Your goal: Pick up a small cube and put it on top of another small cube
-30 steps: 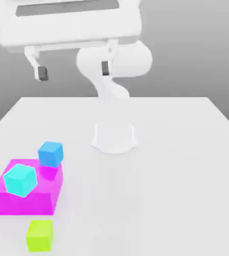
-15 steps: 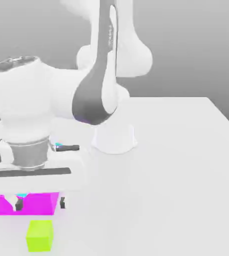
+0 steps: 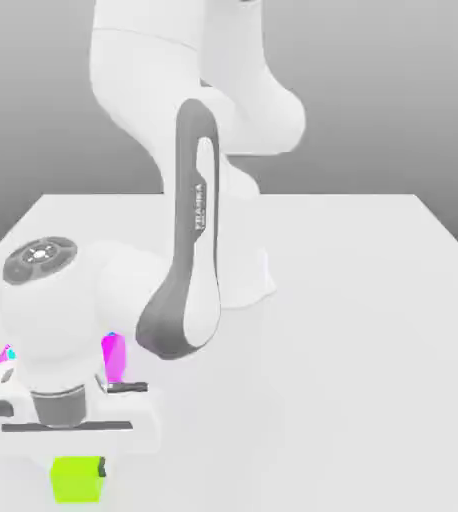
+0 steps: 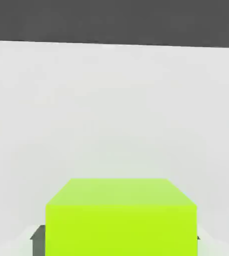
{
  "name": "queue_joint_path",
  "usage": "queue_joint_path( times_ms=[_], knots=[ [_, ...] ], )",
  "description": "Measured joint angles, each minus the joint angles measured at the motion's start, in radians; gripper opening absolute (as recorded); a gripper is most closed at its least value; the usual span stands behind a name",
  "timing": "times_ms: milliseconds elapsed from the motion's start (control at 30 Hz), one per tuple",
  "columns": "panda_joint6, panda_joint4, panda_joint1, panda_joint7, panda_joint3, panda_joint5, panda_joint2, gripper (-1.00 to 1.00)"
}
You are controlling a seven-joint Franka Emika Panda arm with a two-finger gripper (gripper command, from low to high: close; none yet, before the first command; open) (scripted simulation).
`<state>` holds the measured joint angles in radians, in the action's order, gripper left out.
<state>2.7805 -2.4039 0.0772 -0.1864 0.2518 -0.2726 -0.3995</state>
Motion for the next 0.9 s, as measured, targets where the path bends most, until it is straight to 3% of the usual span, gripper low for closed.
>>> queue_joint_path(
  times_ms=[333, 600, 767, 800, 900],
  knots=[
    [-0.22, -0.024, 0.014, -0.189, 0.147, 0.187, 0.32, -1.0],
    [-0.392, -0.118, 0.15, -0.454, 0.139, 0.39, 0.6, -1.0],
    [-0.281, -0.203, 0.135, -0.452, 0.138, 0.336, 0.515, -1.0],
    [-0.243, -0.213, 0.133, -0.442, 0.14, 0.322, 0.484, 1.0],
    [-0.243, -0.213, 0.133, -0.442, 0.14, 0.322, 0.484, 1.0]
  ],
)
